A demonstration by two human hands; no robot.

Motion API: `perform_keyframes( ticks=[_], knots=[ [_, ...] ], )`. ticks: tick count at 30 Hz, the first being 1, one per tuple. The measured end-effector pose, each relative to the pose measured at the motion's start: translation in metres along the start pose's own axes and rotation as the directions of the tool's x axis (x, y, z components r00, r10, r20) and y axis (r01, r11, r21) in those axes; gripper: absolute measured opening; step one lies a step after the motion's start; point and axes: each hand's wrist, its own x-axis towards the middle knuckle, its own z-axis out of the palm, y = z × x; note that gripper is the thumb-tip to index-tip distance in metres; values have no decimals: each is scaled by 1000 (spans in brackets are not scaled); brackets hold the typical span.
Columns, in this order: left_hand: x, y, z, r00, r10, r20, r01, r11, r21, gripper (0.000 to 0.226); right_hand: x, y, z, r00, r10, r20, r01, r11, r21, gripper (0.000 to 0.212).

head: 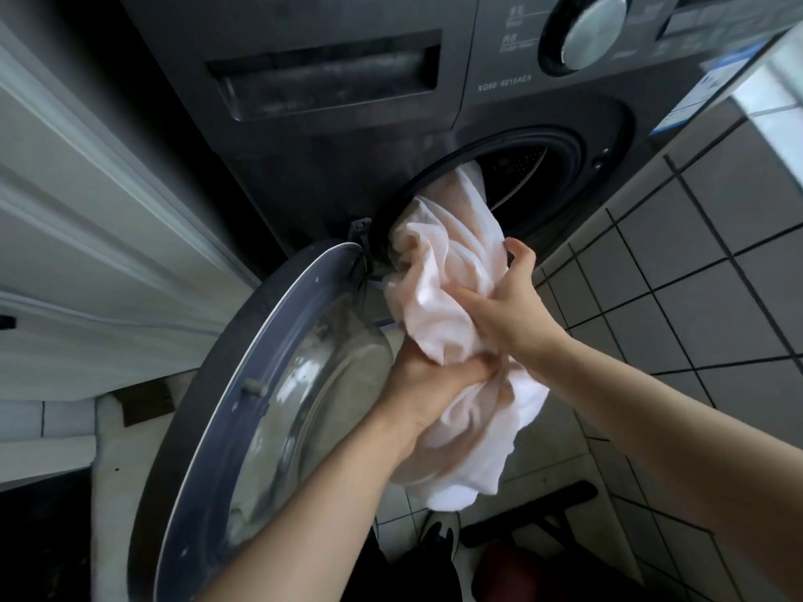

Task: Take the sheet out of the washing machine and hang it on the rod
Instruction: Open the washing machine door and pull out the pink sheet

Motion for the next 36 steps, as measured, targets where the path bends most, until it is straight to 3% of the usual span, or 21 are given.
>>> perform_keyframes(
  ticks=[4,7,9,10,12,14,16,23,28,31,36],
  knots=[
    [-14,-1,-9,981,34,-191,28,950,311,100,7,2,-13,985,23,170,43,926,-376,81],
    [-29,2,-15,973,77,-218,28,896,444,111,10,3,-20,936,-227,268,340,775,-533,79],
    [-36,1,-19,974,88,-210,27,870,492,105,6,-7,-21,784,-412,464,620,559,-551,92],
    [-37,0,-22,974,88,-209,30,864,503,102,4,-12,-21,674,-459,578,738,381,-558,99],
    [-37,-1,-24,971,93,-221,37,853,521,97,3,-17,-17,493,-407,769,847,23,-531,106],
    [-37,1,-26,968,121,-219,27,820,571,95,9,-13,-10,417,-292,861,871,-141,-470,104],
    [-39,3,-30,971,156,-181,-7,775,632,95,19,-8,0,393,-225,891,887,-162,-432,107],
    [-65,11,-61,965,262,-29,-137,594,793,81,60,3,42,287,-244,926,947,-72,-313,94],
    [-82,26,-67,949,307,75,-231,511,828,61,88,16,47,345,-214,914,917,-132,-377,81],
    [-85,29,-67,933,346,97,-253,442,860,58,101,29,45,329,-228,917,926,-112,-360,61],
    [-86,30,-76,873,487,18,-266,446,854,61,115,44,40,380,-259,888,905,-98,-415,27]
  ],
)
